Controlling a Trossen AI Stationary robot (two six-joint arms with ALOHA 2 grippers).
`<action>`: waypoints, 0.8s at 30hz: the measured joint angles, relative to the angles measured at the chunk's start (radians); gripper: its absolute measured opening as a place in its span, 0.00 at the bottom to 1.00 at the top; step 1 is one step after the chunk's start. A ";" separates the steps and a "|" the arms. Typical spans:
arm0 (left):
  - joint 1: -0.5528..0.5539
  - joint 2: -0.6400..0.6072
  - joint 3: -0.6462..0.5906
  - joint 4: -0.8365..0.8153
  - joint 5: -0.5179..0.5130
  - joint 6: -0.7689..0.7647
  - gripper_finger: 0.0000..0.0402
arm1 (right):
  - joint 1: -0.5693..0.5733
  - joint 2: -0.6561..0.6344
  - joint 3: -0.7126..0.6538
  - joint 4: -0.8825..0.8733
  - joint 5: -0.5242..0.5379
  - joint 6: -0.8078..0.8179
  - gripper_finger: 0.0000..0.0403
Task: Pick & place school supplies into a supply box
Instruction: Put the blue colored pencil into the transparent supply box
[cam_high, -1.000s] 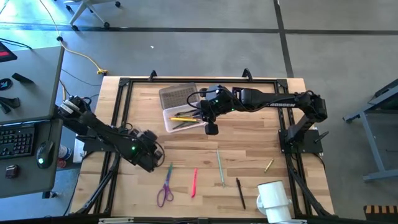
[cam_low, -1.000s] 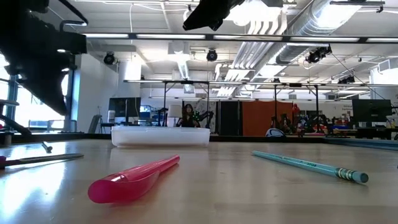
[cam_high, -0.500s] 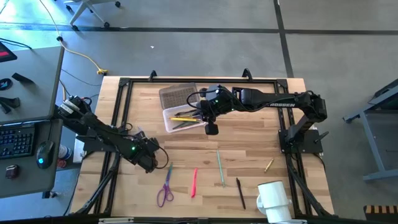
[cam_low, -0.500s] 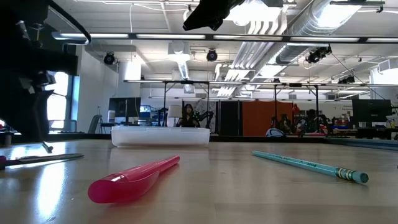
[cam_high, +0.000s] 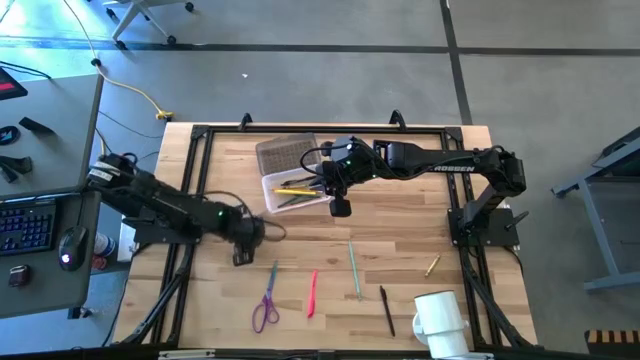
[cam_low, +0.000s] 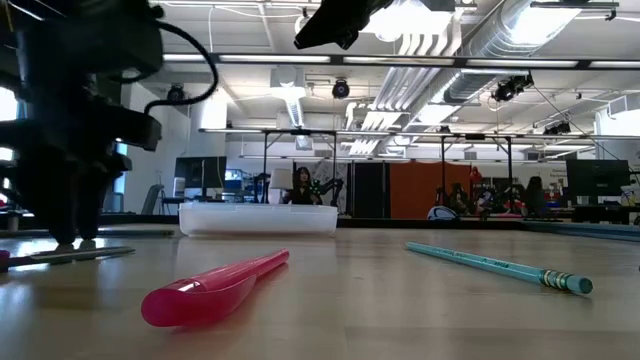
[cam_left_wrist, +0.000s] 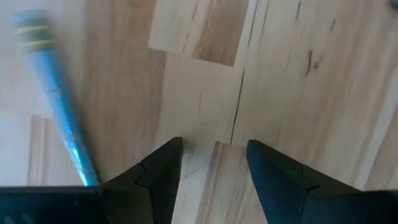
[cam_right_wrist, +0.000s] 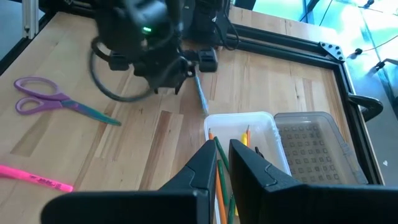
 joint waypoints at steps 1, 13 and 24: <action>0.025 0.000 0.000 0.003 0.019 0.032 0.55 | 0.000 0.000 0.000 0.000 0.000 -0.001 0.07; 0.118 -0.072 0.100 -0.146 -0.301 -0.113 0.55 | 0.000 0.000 0.000 0.000 0.000 -0.028 0.07; 0.023 -0.164 0.089 -0.366 -0.369 -0.461 0.55 | 0.000 0.000 0.000 -0.022 0.000 -0.048 0.07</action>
